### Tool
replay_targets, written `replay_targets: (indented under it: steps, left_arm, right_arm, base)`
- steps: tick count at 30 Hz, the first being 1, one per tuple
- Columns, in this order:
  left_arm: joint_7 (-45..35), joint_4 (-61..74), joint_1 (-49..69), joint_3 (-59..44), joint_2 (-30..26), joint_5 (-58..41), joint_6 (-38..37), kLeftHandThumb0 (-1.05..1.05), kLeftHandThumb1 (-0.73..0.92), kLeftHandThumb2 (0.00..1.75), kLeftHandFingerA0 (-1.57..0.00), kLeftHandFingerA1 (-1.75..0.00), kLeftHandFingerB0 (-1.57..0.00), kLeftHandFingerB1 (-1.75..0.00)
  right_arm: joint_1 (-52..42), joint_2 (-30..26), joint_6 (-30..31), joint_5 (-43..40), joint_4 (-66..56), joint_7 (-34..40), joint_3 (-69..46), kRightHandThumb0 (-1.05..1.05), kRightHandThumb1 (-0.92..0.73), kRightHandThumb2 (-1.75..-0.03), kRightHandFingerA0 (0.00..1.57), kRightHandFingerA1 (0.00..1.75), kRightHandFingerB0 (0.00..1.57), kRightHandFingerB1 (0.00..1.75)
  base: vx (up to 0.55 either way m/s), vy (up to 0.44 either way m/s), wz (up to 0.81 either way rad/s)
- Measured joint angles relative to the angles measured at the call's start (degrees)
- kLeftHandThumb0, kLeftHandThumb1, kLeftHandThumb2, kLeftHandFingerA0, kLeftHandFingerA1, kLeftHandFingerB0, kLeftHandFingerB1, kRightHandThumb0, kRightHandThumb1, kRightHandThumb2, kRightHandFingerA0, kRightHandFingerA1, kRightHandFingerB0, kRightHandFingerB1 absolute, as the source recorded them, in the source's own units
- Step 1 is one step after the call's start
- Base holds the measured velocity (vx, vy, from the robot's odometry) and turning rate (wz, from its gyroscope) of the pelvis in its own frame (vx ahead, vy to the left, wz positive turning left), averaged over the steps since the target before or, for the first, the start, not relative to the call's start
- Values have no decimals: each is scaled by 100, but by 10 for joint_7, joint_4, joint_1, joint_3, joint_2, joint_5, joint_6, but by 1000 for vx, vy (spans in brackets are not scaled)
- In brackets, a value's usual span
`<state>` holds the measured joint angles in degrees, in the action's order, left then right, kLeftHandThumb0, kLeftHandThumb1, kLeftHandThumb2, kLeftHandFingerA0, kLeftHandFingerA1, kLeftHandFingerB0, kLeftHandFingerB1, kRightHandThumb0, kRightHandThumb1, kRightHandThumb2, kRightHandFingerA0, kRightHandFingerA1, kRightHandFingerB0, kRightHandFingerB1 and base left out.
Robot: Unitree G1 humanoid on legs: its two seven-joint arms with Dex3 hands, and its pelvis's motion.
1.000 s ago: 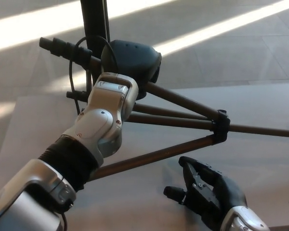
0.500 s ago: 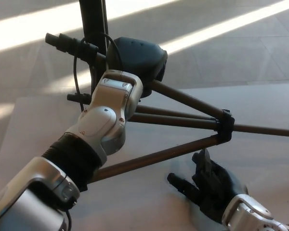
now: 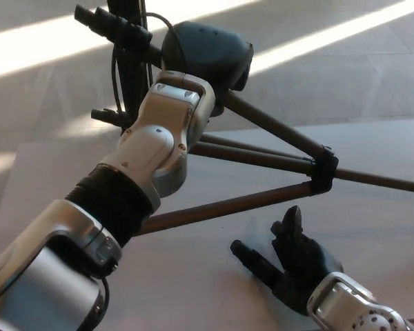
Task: Use both hands of the robot to pick up the tripod lying in the middle of the desk and make it stand upright on the desk
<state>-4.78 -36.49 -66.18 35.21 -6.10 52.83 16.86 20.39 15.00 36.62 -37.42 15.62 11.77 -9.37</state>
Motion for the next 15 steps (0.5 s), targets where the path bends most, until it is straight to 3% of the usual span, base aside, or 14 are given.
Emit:
replay_targets:
  steps: [1, 2, 4, 5, 7, 8, 9, 10, 11, 12, 14, 15]
  left_arm:
    - [0, 0, 0, 0, 2, 0, 0, -28, 58, 64, -86, -140, -83, -84]
    - [0, 0, 0, 0, 4, 0, 0, -27, 60, 63, -87, -132, -81, -81]
    - [0, 0, 0, 0, 8, 0, 0, -28, 62, 64, -85, -135, -76, -80]
    - [0, 0, 0, 0, 10, 0, 0, -28, 65, 63, -82, -135, -74, -77]
    - [-2, 2, 1, 0, 11, 0, 1, -30, 66, 64, -83, -135, -73, -75]
    - [-3, 3, 2, 0, 12, 0, 2, -30, 73, 69, -82, -128, -71, -72]
    - [-4, 5, 3, -1, 12, 0, 4, -30, 73, 69, -82, -128, -71, -72]
    - [-4, 7, 7, -1, 12, 0, 6, -31, 75, 69, -81, -120, -72, -74]
    - [-5, 8, 10, -1, 12, 0, 8, -31, 75, 69, -81, -120, -72, -74]
    - [-6, 13, 18, -1, 13, 0, 10, -30, 76, 71, -78, -96, -71, -74]
    - [-6, 20, 28, -1, 13, 0, 12, -30, 77, 73, -82, -121, -74, -86]
    - [-5, 23, 31, -2, 13, 1, 13, -30, 77, 73, -82, -121, -74, -86]
  right_arm:
    - [4, -1, -2, -1, 8, -6, 4, -95, -75, -71, 0, 0, 0, 0]
    - [10, -2, -3, -1, 16, -12, 10, -104, -67, -90, 0, 5, 0, 0]
    - [26, -5, -4, 6, 34, -22, 30, -105, -65, -86, 0, 3, 0, 0]
    - [33, -6, -5, 8, 42, -27, 38, -104, -69, -62, 0, 0, 0, 0]
    - [44, -7, -13, 13, 55, -32, 44, -105, -69, -61, 0, 0, 0, 0]
    - [48, -8, -18, 16, 60, -33, 45, -105, -58, -84, 0, 0, 0, 0]
    - [54, -10, -23, 18, 65, -34, 47, -105, -58, -84, 0, 0, 0, 0]
    - [67, -12, -24, 21, 74, -35, 48, -104, -69, -62, 0, 0, 0, 0]
    - [72, -13, -25, 24, 78, -35, 49, -104, -69, -62, 0, 0, 0, 0]
    - [81, -14, -28, 28, 85, -35, 48, -103, -55, -78, 0, 0, 0, 0]
    - [91, -16, -30, 32, 94, -35, 44, -105, -57, -81, 0, 0, 0, 2]
    - [95, -16, -31, 34, 98, -36, 43, -105, -57, -81, 0, 0, 0, 2]
  base:
    - [0, 0, 0]
    - [0, 0, 0]
    - [0, 0, 4]
    - [0, 0, 8]
    - [0, 0, 0]
    - [0, 0, 0]
    - [0, 0, 0]
    - [0, 0, 0]
    - [0, 0, 0]
    - [0, 0, 0]
    - [0, 0, 0]
    - [0, 0, 0]
